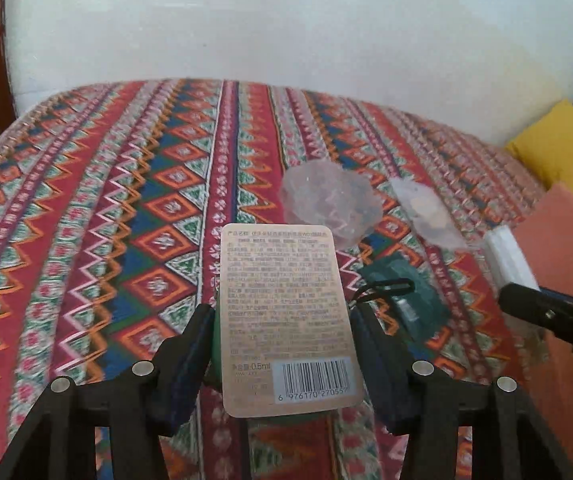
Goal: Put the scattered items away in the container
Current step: 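Carry the cosmetic card and white bulb into the pink box and open both tools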
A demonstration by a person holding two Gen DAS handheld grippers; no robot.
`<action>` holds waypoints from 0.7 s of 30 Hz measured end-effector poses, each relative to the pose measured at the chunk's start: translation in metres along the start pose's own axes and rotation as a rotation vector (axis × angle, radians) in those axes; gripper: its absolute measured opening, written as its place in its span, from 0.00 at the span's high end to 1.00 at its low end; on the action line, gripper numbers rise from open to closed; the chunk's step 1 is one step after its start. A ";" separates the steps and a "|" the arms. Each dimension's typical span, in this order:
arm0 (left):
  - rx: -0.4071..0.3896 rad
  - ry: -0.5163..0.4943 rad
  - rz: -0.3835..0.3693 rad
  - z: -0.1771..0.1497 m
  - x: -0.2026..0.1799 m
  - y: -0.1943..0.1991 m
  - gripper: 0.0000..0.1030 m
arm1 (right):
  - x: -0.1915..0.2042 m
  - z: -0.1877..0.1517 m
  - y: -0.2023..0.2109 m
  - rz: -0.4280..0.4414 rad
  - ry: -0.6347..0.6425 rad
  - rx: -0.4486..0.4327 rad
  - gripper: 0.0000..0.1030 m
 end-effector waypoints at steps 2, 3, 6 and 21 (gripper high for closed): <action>-0.008 -0.010 -0.002 0.002 -0.005 0.017 0.43 | 0.004 0.005 0.014 0.017 -0.002 -0.030 0.71; -0.013 -0.017 -0.004 0.004 -0.008 0.026 0.43 | 0.006 0.008 0.022 0.024 -0.002 -0.048 0.71; -0.039 -0.046 -0.036 0.011 -0.031 0.054 0.43 | 0.009 0.017 0.055 0.032 0.002 -0.119 0.71; 0.001 -0.381 -0.308 -0.026 -0.280 0.104 0.43 | -0.167 -0.014 0.219 -0.269 -0.269 -0.351 0.70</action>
Point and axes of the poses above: each gripper's, at about its wrist camera, not at the fingertips, and y roughly against the way its jaws point, x to its left, z to its top, the point moved 8 cm from there along -y, roughly the way its jaws point, and after that the axes turned 10 degrees about y, right-handed, at the moved point
